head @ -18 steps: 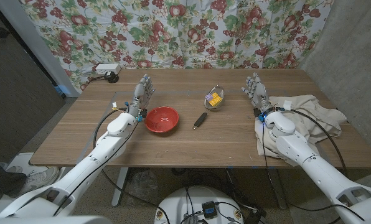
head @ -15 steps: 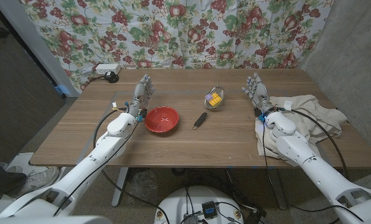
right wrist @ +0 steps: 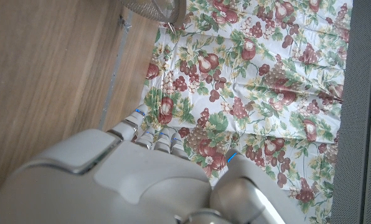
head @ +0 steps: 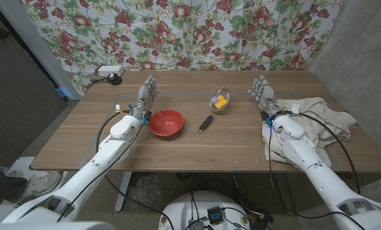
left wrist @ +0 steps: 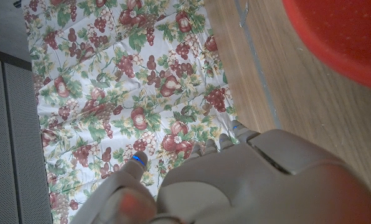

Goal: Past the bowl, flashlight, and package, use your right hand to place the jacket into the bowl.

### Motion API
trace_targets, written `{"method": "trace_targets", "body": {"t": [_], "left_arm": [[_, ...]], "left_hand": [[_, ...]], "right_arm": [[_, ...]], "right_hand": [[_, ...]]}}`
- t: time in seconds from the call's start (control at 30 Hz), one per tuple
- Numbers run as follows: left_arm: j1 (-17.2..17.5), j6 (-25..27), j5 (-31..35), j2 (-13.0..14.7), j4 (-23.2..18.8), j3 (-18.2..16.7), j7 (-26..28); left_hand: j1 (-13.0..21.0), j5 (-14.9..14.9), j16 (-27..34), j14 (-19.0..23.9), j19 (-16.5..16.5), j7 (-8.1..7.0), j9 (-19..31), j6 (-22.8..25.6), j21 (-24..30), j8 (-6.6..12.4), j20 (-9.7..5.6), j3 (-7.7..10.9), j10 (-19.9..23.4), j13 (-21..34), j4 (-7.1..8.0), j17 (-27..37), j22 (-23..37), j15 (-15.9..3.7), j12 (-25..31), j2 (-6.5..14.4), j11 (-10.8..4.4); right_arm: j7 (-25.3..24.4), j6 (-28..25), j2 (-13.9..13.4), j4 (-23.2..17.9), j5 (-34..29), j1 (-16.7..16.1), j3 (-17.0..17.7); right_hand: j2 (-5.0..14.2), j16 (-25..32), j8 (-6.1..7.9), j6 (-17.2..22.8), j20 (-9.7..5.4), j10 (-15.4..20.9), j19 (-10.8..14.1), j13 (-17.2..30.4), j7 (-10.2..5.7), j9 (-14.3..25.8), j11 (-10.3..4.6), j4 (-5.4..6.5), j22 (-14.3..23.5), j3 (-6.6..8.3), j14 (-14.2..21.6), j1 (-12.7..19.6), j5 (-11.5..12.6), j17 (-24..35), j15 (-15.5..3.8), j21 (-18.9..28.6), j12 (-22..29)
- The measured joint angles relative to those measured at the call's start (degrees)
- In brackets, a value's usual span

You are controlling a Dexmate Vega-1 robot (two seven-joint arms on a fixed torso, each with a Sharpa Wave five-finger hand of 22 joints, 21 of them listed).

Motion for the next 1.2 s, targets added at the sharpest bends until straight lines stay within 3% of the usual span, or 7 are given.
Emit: {"method": "trace_targets", "body": {"t": [0.23,0.47,1.2], "left_arm": [[0.0,0.3,0.6,0.0,0.0,-0.1,-0.3],[0.4,0.4,1.0,-0.4,-0.6,-1.0,-0.6],[1.3,0.7,1.5,-0.2,-1.9,-1.9,-1.0]], "left_hand": [[0.0,0.1,0.0,0.0,-0.2,0.00,0.0,0.0,0.0,0.03,0.20,0.00,0.0,0.0,0.00,0.0,0.0,0.00,0.0,0.0,0.00],[0.0,0.1,0.0,0.0,-0.2,0.00,0.0,0.0,0.0,0.23,0.20,0.00,0.0,0.0,0.00,0.0,0.0,0.00,0.0,0.0,0.00],[0.0,0.1,0.0,0.0,-0.2,0.00,0.0,0.0,0.4,0.23,0.20,0.00,0.0,0.0,0.00,0.0,0.0,0.00,0.0,0.0,0.00]], "right_arm": [[0.3,-0.1,1.4,-0.7,-0.5,-0.3,2.1],[2.5,-0.9,2.3,-1.8,-4.6,-0.8,3.6],[3.7,-0.4,2.3,-6.8,-9.5,-3.4,6.3]], "right_hand": [[0.00,0.3,0.23,0.3,-0.13,1.1,2.8,0.0,0.31,0.0,0.49,0.00,0.0,0.00,0.6,0.0,0.0,0.0,0.48,1.0,0.0],[0.00,0.5,0.23,0.6,-0.12,1.1,2.8,0.0,0.62,0.0,0.50,-0.24,0.0,0.24,0.9,0.0,0.0,-0.2,0.21,1.0,0.2],[0.00,0.5,0.23,1.6,-0.11,1.8,2.8,0.0,0.30,0.0,0.51,-0.48,0.0,0.48,1.3,0.0,0.0,-0.2,0.62,1.0,0.4]]}}
